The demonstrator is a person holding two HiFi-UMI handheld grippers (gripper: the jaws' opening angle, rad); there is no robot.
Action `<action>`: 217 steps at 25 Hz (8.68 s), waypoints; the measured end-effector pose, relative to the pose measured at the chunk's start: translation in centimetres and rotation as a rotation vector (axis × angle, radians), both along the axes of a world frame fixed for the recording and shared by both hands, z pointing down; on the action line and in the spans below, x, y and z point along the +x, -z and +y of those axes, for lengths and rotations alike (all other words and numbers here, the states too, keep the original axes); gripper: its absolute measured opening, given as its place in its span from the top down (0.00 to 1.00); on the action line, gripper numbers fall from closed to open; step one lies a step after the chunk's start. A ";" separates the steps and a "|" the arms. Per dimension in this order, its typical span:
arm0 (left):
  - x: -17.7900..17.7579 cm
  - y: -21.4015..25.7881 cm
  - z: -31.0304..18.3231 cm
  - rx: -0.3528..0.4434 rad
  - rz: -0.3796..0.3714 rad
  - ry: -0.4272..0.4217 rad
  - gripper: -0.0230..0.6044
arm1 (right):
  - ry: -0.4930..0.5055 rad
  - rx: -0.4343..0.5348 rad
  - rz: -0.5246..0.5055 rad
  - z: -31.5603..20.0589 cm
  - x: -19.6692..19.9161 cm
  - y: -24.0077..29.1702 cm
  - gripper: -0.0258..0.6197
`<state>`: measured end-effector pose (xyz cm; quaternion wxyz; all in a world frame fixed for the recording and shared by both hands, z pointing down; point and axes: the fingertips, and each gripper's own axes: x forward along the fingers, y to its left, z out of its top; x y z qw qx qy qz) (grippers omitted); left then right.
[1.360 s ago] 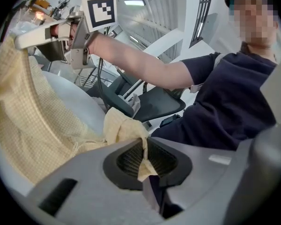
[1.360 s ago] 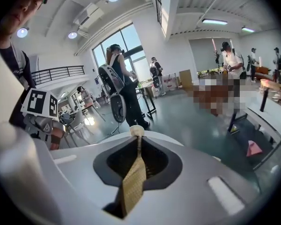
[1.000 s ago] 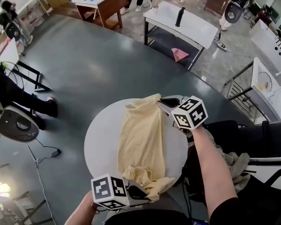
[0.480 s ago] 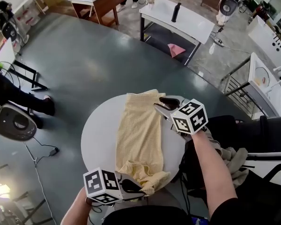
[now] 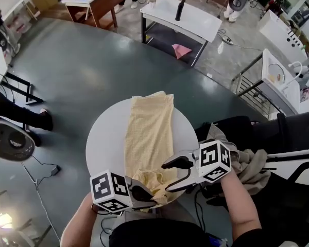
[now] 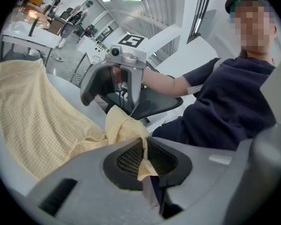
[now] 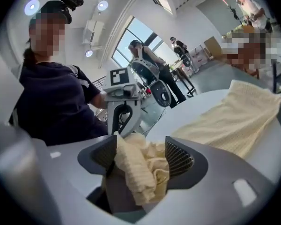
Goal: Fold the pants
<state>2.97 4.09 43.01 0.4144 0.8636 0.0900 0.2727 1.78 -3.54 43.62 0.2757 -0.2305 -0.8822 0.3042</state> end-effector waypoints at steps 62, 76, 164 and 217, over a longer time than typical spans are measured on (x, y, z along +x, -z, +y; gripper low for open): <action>-9.9 -7.7 -15.8 0.276 -0.323 0.442 0.93 | -0.507 0.521 0.253 -12.2 -1.3 -5.2 0.78; -6.1 -9.7 -3.3 0.214 -0.340 0.044 0.65 | -0.096 0.500 0.329 3.9 2.2 -8.7 0.57; -8.4 -6.9 -14.4 0.152 -0.478 -0.029 0.87 | -0.160 0.428 0.457 -10.9 0.0 -4.9 0.84; -8.2 -3.4 -9.3 0.510 -0.386 0.894 0.96 | -0.857 0.553 0.458 -3.7 5.4 -3.7 0.96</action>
